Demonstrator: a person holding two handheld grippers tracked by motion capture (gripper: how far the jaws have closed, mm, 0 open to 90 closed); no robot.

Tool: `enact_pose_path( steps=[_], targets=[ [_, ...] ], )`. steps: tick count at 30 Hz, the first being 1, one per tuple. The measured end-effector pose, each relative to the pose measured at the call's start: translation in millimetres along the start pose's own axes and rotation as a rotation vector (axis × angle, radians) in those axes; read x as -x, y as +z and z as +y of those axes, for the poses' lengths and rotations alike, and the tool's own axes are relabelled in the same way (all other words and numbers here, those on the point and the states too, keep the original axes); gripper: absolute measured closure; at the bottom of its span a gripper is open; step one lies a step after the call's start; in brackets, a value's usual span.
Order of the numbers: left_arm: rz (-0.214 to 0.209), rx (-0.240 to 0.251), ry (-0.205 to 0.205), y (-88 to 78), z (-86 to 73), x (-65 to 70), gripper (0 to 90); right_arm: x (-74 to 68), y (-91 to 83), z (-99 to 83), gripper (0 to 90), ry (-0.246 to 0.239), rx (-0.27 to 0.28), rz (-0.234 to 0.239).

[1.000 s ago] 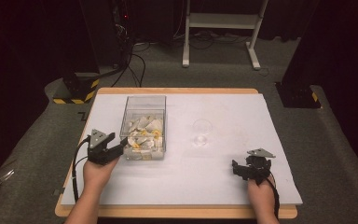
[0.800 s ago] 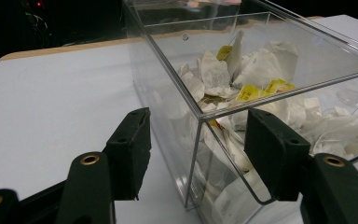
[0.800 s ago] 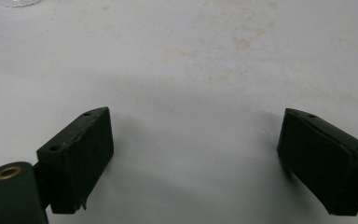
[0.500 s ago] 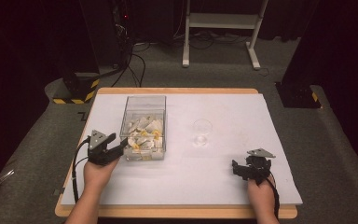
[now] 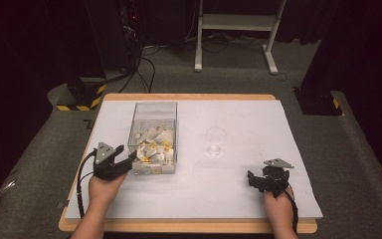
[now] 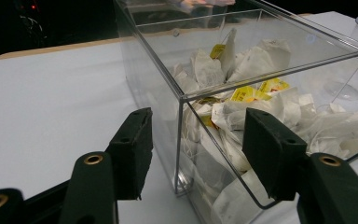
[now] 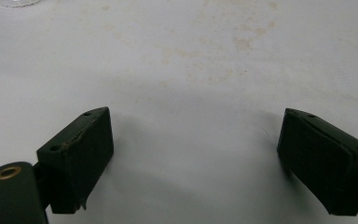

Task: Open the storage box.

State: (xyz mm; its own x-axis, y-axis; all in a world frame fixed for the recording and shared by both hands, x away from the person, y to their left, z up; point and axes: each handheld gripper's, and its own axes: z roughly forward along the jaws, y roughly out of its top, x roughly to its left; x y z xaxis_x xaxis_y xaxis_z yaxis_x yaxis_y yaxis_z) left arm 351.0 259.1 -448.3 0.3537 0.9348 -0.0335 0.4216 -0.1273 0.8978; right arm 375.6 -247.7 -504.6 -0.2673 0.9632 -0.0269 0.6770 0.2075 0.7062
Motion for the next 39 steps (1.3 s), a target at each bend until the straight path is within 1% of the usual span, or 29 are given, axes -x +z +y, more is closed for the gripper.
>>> enact_pose_path(
  steps=[4,7,10,12,16,19,24,26,29,39],
  targets=[
    [0.003,0.002,0.003,-2.5,-1.5,1.9,43.5,-0.1,0.1,0.0,10.6,0.001,0.002,-0.001],
    [0.009,0.011,-0.002,-4.4,-3.8,4.2,46.3,-0.1,0.1,0.0,10.5,0.001,0.001,-0.001],
    [0.029,0.025,-0.002,-6.3,-7.0,6.2,50.4,-0.1,-0.1,0.0,10.6,0.002,-0.001,0.000],
    [0.040,0.027,0.000,-5.9,-9.5,7.2,52.2,-0.1,0.1,0.0,10.6,0.000,0.002,-0.001],
    [0.032,0.040,0.001,-6.6,-11.5,7.9,56.4,-0.2,0.0,-0.1,10.6,0.002,0.001,-0.001],
    [0.027,0.038,0.016,-6.6,-10.7,10.0,61.6,-0.3,0.0,-0.1,10.5,0.002,0.001,-0.002],
    [0.016,0.033,0.024,-7.2,-10.4,12.7,68.9,-0.2,0.0,-0.1,10.5,0.002,0.001,-0.002],
    [0.032,0.033,0.021,-7.4,-9.8,14.7,71.6,-0.3,0.0,-0.1,10.6,0.002,0.001,-0.002],
    [0.036,0.024,0.026,-8.7,-9.3,15.5,72.2,-0.3,0.0,-0.1,10.6,0.002,0.001,-0.002],
    [0.029,0.024,0.013,-13.9,-10.5,17.4,72.6,-0.2,0.0,-0.1,10.6,0.002,0.001,-0.002]
  ],
)
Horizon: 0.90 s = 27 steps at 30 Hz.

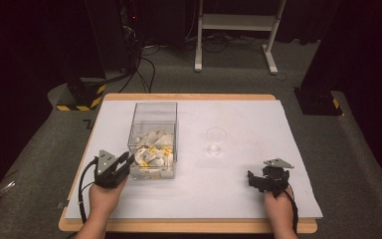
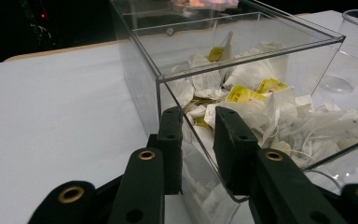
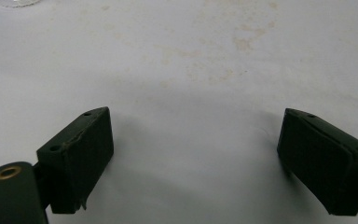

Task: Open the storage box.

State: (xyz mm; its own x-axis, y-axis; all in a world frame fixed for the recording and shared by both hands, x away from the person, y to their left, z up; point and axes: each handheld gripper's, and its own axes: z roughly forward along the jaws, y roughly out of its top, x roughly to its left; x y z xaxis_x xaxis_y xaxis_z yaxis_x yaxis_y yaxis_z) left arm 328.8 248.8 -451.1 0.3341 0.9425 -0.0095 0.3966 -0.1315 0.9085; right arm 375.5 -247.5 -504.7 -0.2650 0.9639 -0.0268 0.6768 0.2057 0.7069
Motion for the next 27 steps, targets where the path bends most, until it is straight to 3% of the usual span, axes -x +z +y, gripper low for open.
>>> enact_pose_path(
  steps=[12,18,27],
  targets=[
    [0.003,0.015,0.001,-9.8,0.2,2.1,76.8,0.1,-0.1,0.1,10.6,0.000,-0.001,0.001],
    [0.021,0.018,-0.005,-5.5,-2.9,2.2,70.9,0.0,0.0,0.0,10.6,0.000,0.000,0.000],
    [0.017,0.001,-0.015,-3.6,-6.6,3.1,75.0,0.1,-0.1,0.1,10.6,0.000,-0.001,0.002]
  ],
)
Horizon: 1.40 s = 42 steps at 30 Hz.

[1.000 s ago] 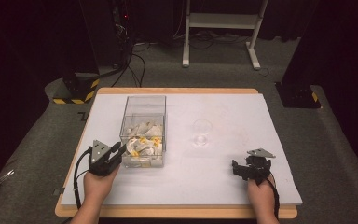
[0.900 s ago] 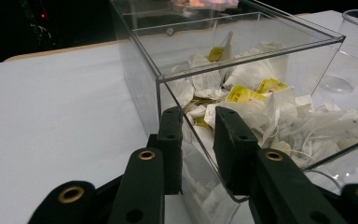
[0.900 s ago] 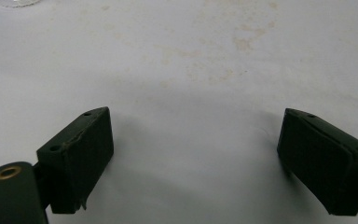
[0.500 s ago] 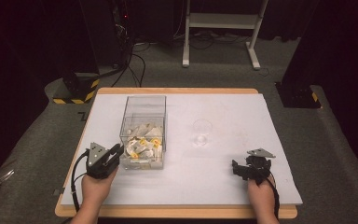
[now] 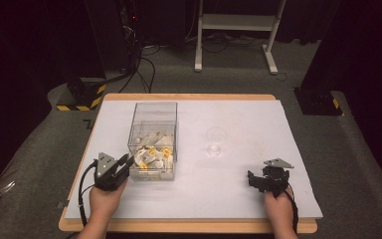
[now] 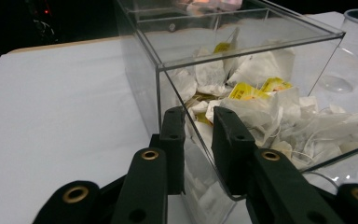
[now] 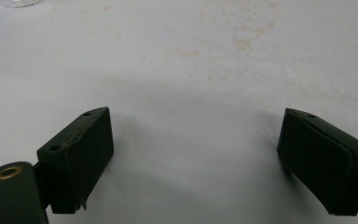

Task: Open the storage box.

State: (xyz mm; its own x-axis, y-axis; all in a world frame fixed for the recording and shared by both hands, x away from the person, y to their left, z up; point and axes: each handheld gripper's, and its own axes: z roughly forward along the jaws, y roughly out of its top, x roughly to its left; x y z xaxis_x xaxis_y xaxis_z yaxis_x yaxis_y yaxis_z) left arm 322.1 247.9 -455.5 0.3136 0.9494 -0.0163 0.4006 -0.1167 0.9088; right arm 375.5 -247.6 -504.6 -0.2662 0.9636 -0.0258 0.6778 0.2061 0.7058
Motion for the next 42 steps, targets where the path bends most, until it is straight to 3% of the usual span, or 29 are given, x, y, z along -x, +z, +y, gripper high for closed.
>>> enact_pose_path(
  steps=[42],
  targets=[
    [0.007,-0.008,0.014,-41.3,-21.0,24.1,75.2,-0.1,0.0,-0.1,10.6,0.000,0.001,0.000]
  ],
)
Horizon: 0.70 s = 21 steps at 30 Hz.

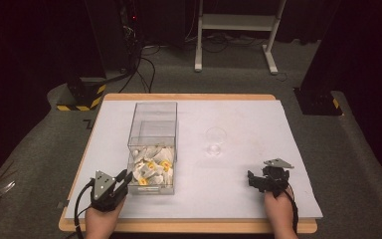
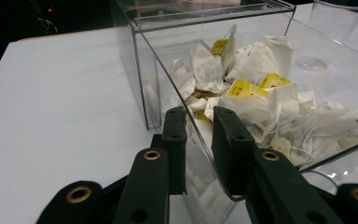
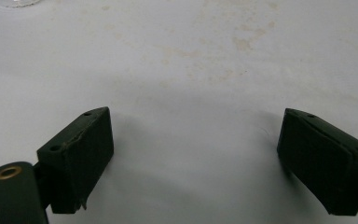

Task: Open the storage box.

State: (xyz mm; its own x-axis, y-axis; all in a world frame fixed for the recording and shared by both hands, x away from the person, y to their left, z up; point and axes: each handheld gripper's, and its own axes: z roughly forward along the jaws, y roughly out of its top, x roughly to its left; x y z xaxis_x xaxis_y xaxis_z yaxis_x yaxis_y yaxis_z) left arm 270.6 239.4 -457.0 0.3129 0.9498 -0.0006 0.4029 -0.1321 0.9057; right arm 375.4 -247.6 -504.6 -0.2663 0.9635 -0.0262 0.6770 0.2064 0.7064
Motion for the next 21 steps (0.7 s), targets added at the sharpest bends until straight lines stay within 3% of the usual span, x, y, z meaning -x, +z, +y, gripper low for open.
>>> enact_pose_path(
  steps=[7,11,15,21],
  targets=[
    [-0.003,-0.003,0.016,0.0,1.9,-2.5,71.7,0.0,0.0,0.0,10.7,-0.001,0.000,-0.001],
    [0.003,0.025,0.025,-2.7,4.8,-6.3,64.5,0.0,0.0,0.0,10.7,-0.001,0.000,-0.001],
    [-0.021,0.045,0.036,-6.7,14.4,-15.1,59.3,0.0,0.0,0.0,10.6,0.000,-0.001,0.000],
    [-0.009,0.050,0.046,-2.6,21.4,-28.9,55.8,0.4,0.1,0.1,10.6,0.006,-0.001,0.003]
  ],
)
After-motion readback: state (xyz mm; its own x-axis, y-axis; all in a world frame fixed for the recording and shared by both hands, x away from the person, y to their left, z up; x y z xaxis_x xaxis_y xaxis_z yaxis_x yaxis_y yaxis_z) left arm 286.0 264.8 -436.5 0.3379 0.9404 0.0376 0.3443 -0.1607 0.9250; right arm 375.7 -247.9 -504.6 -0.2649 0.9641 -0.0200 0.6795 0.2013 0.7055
